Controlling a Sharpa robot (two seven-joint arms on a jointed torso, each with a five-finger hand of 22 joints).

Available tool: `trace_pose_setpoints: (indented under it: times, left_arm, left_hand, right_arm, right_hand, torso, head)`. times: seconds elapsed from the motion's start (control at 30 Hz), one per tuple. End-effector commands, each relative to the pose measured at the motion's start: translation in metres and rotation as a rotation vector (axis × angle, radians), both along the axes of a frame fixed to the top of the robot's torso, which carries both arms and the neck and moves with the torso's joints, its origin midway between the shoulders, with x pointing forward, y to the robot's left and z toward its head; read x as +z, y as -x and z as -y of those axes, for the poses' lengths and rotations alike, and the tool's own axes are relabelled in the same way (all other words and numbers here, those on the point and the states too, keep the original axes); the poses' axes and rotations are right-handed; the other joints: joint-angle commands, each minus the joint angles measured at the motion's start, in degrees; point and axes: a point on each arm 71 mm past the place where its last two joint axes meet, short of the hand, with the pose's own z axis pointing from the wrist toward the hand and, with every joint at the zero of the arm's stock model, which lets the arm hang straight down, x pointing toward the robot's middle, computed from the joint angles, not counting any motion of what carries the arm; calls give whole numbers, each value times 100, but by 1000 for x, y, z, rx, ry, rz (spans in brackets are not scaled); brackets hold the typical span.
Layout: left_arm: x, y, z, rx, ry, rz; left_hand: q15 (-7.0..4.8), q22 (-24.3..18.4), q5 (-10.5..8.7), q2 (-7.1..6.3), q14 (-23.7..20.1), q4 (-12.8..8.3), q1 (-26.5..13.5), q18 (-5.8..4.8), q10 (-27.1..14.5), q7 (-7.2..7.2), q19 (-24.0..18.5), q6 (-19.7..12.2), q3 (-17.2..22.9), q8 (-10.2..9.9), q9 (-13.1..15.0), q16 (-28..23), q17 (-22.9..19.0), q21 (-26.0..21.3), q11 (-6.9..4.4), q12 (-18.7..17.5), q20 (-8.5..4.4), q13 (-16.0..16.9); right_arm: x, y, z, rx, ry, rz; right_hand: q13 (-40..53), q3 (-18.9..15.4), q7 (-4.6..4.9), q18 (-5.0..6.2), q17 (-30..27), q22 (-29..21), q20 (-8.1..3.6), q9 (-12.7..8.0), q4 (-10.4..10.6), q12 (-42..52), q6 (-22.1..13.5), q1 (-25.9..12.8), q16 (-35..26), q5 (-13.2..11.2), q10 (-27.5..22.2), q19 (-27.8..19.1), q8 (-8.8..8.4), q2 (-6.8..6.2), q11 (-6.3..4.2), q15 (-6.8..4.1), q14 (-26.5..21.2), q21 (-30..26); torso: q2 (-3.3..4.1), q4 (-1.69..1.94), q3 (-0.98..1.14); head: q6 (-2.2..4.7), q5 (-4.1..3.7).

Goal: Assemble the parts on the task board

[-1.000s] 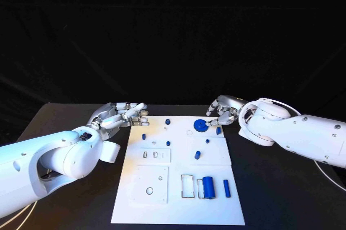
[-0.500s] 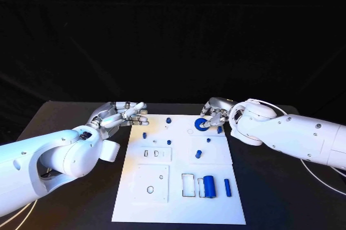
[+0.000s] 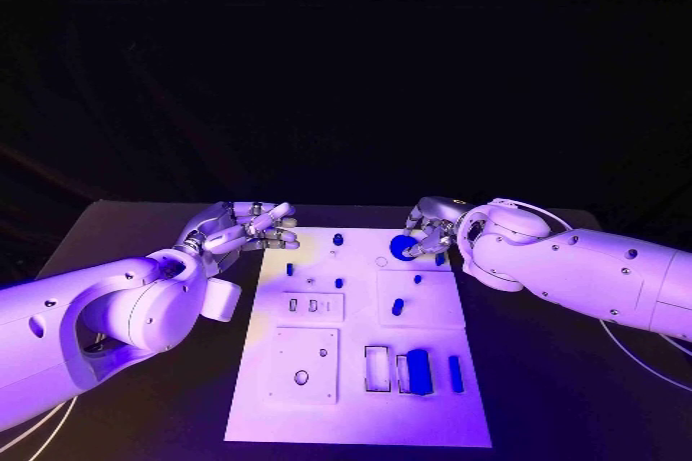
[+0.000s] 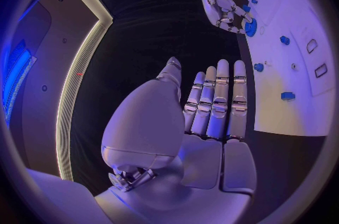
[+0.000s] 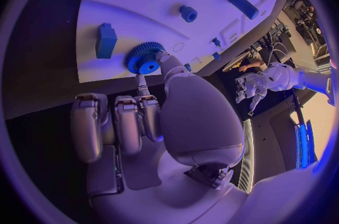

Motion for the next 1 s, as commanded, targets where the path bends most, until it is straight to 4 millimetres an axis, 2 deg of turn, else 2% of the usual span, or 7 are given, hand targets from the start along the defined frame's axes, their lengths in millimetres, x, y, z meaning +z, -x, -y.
trace_pose_setpoints:
  times: [0.03,0.4,0.47,0.57,0.7,0.87,1.0]
  left_arm:
    - [1,1,2,-21,7,5]
    - [1,0,3,-24,8,4]
    - [1,0,3,-24,7,4]
    - [1,0,3,-24,7,4]
    - [1,0,3,-26,7,2]
    - [1,1,3,-28,8,1]
    - [1,0,3,-29,7,0]
  left_hand:
    - [16,-6,6,50,-25,-32,23,71,-42,41,-24,8,-9,-33,-4,-26,6,-39,7,-39,25,-3]
    - [15,-9,6,60,-23,-38,36,71,-40,42,-24,11,-9,-35,-3,-29,10,-40,6,-40,26,-1]
    - [15,-9,6,60,-23,-38,36,71,-40,42,-24,11,-9,-35,-3,-29,10,-40,6,-40,26,-1]
    - [15,-9,6,60,-23,-38,36,71,-40,42,-24,11,-9,-35,-3,-29,10,-40,6,-40,26,-1]
    - [15,-9,6,60,-23,-38,36,71,-40,42,-24,11,-9,-35,-3,-29,10,-40,6,-40,26,-1]
    - [15,-9,6,60,-23,-38,36,71,-40,42,-24,11,-9,-35,-3,-29,10,-40,6,-40,26,-1]
    - [15,-9,6,60,-23,-38,36,71,-40,42,-24,11,-9,-35,-3,-29,10,-40,6,-40,26,-1]
  right_arm:
    - [-3,0,1,4,33,-16]
    - [-7,1,-1,7,34,-37]
    - [-7,0,0,6,34,-33]
    - [-6,1,0,8,32,-18]
    - [-3,2,-3,18,34,26]
    - [1,4,-6,26,43,96]
    - [3,5,-7,22,53,140]
  right_hand:
    - [962,-29,2,-83,1507,825,41,9,1,24,-57,58,21,15,209,150,22,17,24,46,610,20]
    - [980,-7,0,-82,1507,830,51,37,-4,38,-28,100,21,19,215,148,88,80,25,52,610,21]
    - [996,17,-12,-83,1507,838,51,61,-13,48,31,133,21,8,224,151,148,122,16,48,610,25]
    - [1034,83,-53,-86,1507,858,39,111,-25,75,179,183,21,-168,250,160,270,194,-17,24,610,36]
    - [1098,167,-118,-95,1507,900,8,160,-4,119,347,193,21,-206,301,186,389,293,-70,-19,610,63]
    - [1191,247,-211,-116,1507,987,-65,209,120,180,482,54,21,147,375,242,462,329,-157,-97,610,121]
    - [1202,313,-231,-120,1507,1003,-89,222,132,186,501,57,21,273,384,251,458,331,-177,-120,610,130]
  torso:
    - [0,0,3]
    - [4,1,5]
    - [2,-1,4]
    - [-1,-5,-1]
    - [1,-5,2]
    - [-4,6,-1]
    - [-2,9,-1]
  head:
    - [-6,6]
    - [-24,16]
    - [-29,18]
    - [-32,16]
    - [-34,29]
    - [-31,23]
    - [-24,31]
